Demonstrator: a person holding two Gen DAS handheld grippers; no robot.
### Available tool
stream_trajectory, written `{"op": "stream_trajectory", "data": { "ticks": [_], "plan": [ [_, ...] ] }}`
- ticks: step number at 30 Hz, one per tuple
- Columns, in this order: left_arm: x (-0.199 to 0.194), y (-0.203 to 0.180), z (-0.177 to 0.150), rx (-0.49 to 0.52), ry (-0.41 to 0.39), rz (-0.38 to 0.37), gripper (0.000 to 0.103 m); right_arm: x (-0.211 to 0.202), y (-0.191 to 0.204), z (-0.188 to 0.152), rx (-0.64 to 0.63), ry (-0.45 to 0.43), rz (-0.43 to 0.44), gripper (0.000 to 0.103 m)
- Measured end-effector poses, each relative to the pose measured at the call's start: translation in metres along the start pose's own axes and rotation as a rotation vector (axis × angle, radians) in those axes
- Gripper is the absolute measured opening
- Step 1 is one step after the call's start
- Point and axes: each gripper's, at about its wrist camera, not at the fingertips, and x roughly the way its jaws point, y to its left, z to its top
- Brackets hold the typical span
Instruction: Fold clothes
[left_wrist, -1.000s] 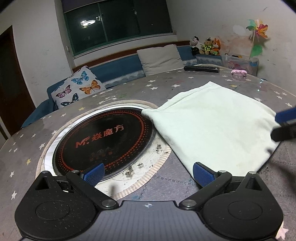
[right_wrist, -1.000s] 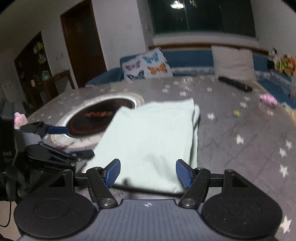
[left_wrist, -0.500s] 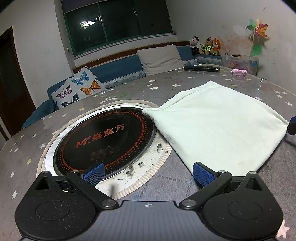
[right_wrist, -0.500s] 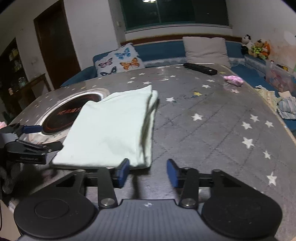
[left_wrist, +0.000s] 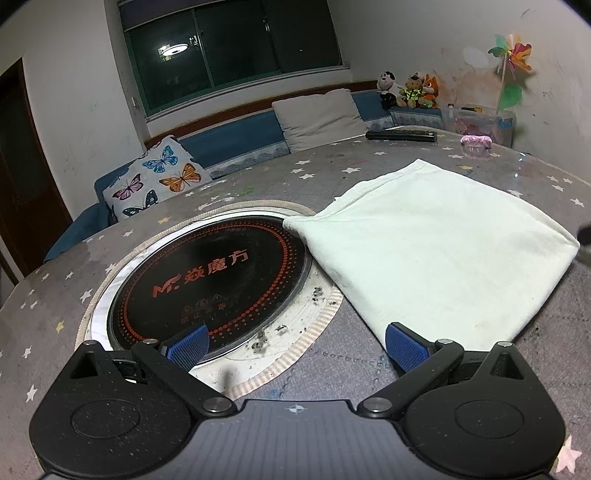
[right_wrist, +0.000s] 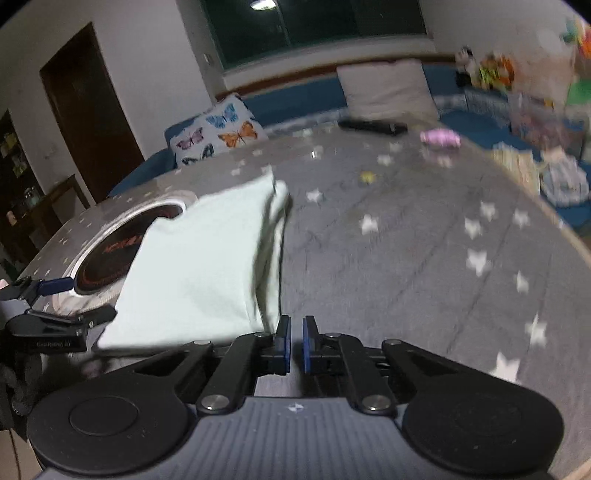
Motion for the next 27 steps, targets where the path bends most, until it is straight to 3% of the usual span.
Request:
{"op": "stream_trajectory", "data": {
  "ticks": [3,10,14,21,27],
  "plan": [
    [-0.001,0.0,0.0,-0.002,0.002,0.002,0.103,0.0,0.016,0.013,-0.045,-0.05,0.041,0.011],
    [0.001,0.0,0.0,-0.01,0.006,-0.001,0.103,0.033,0.041,0.029,-0.097,-0.049,0.111,0.011],
    [0.002,0.001,0.0,-0.017,0.007,-0.007,0.103,0.054,0.035,0.025,-0.07,-0.004,0.082,0.01],
    [0.004,0.001,0.001,-0.02,0.009,-0.009,0.103,0.052,0.041,0.047,-0.099,-0.049,0.065,0.011],
    [0.003,0.002,0.001,-0.024,0.011,-0.01,0.103,0.083,0.045,0.067,-0.088,-0.027,0.08,0.013]
  ]
}}
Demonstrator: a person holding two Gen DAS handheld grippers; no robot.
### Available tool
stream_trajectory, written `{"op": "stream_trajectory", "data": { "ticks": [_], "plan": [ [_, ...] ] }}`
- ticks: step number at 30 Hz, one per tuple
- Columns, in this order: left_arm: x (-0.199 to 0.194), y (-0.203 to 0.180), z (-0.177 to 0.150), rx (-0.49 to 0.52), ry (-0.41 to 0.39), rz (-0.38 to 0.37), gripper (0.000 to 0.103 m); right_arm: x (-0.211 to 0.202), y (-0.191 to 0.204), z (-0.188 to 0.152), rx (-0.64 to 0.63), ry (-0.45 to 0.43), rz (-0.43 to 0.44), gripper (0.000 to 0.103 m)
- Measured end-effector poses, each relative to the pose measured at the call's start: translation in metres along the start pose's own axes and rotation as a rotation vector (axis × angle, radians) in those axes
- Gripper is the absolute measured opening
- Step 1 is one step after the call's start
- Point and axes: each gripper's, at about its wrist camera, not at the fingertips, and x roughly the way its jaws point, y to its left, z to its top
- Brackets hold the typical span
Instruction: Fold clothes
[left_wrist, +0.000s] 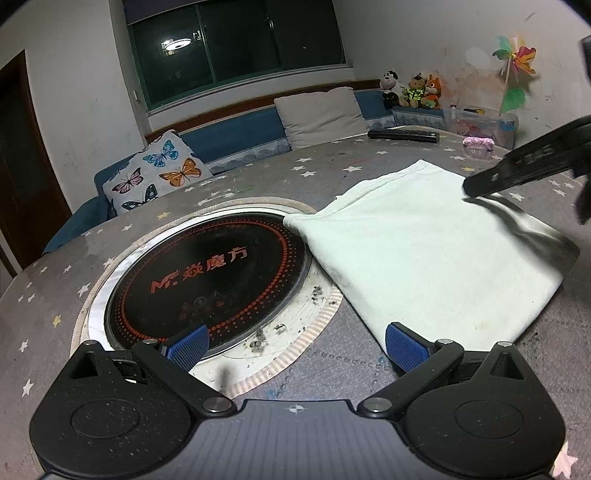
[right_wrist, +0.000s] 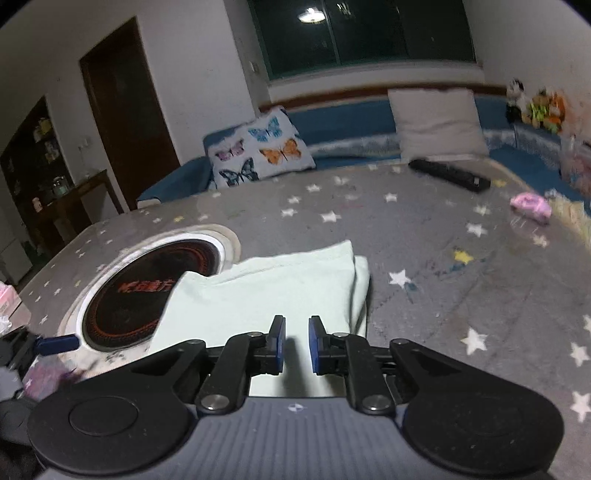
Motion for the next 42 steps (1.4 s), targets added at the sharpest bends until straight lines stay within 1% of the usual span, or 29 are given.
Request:
{"op": "stream_trajectory", "data": {
  "ticks": [2,4,8,11,14,16,19,22,23,24,25,27,28,29,41,42],
  "plan": [
    [0.0,0.001,0.0,0.0,0.0,-0.002,0.103,0.011,-0.006,0.001,0.017,0.023,-0.036,0.013],
    [0.0,0.001,0.0,-0.002,0.001,-0.006,0.103,0.011,-0.011,0.002,0.039,0.022,-0.059,0.014],
    [0.002,0.001,0.0,-0.003,0.001,-0.01,0.103,0.007,-0.009,0.014,0.023,-0.022,-0.059,0.014],
    [0.002,0.002,0.0,-0.008,0.002,-0.013,0.103,0.015,0.0,0.026,-0.003,-0.039,-0.034,0.014],
    [0.002,0.002,0.0,-0.013,0.004,-0.016,0.103,0.031,0.005,0.031,-0.028,-0.018,-0.028,0.018],
    [0.002,0.002,0.0,-0.013,0.004,-0.017,0.103,0.047,0.001,0.031,-0.014,0.017,-0.058,0.018],
    [0.002,0.002,0.001,-0.014,0.004,-0.02,0.103,0.056,-0.007,0.031,0.024,0.027,-0.068,0.021],
    [0.002,0.002,0.001,-0.012,0.005,-0.019,0.103,0.053,-0.005,0.033,0.012,0.018,-0.083,0.027],
    [0.001,0.002,0.001,-0.013,0.005,-0.019,0.103,0.053,-0.004,0.034,0.003,0.016,-0.091,0.033],
    [0.001,0.002,0.001,-0.014,0.005,-0.018,0.103,0.051,-0.004,0.035,-0.004,0.014,-0.097,0.042],
    [0.001,0.002,0.001,-0.015,0.005,-0.017,0.103,0.051,-0.003,0.035,-0.008,0.014,-0.098,0.045],
    [-0.001,0.002,0.001,-0.019,0.005,-0.015,0.103,0.049,0.0,0.035,-0.017,0.013,-0.1,0.047],
    [-0.002,0.003,0.001,-0.02,0.004,-0.014,0.103,0.047,0.0,0.035,-0.02,0.013,-0.098,0.05],
    [-0.003,0.003,0.001,-0.021,0.002,-0.013,0.103,0.046,0.001,0.034,-0.023,0.013,-0.097,0.055],
    [-0.012,0.004,0.007,-0.055,-0.009,-0.024,0.103,0.029,0.005,0.025,-0.047,0.021,-0.086,0.058],
    [-0.012,0.004,0.008,-0.06,-0.008,-0.027,0.103,0.028,0.006,0.024,-0.049,0.023,-0.086,0.06]
  ]
}}
